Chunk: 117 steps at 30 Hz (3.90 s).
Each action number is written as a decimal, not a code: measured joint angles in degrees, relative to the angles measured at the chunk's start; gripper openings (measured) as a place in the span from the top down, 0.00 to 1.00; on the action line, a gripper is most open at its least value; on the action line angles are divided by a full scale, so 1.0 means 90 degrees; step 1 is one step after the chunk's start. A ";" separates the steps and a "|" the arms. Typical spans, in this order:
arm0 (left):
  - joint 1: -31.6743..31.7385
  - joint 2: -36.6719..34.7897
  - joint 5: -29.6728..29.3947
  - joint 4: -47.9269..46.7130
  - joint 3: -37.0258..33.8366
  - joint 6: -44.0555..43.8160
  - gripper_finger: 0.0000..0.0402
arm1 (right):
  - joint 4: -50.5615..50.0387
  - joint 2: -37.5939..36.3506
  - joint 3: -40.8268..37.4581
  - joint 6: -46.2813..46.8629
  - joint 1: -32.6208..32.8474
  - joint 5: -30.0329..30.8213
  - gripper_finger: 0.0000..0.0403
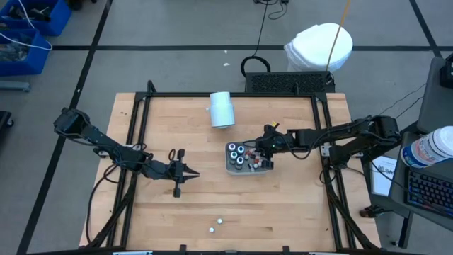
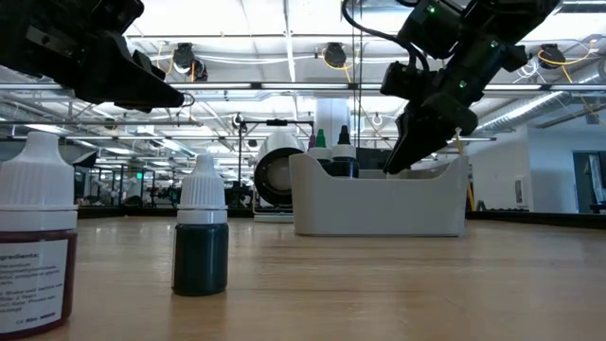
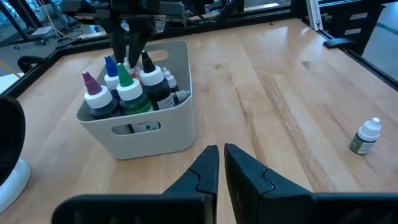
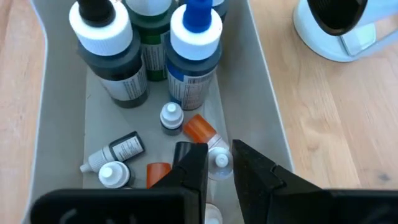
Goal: Pick & Place food coloring
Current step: Put the orange food coloring bottle into the gray bin, then put the red food coloring bottle into the gray bin
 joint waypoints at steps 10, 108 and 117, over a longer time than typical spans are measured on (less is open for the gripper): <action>0.0000 0.0000 0.0000 -0.0002 0.0000 -0.0035 0.91 | 0.0000 0.0000 0.0000 0.0087 0.0000 0.0020 0.82; -0.2114 0.5968 -0.0137 -0.7093 0.7691 -0.6226 0.40 | 0.3565 -0.4500 -0.3432 -0.0294 0.3223 0.0180 1.00; -0.2099 0.5958 0.0087 -0.6901 0.7703 -0.6025 0.40 | 0.3566 -0.4502 -0.3432 -0.0278 0.3223 0.0183 1.00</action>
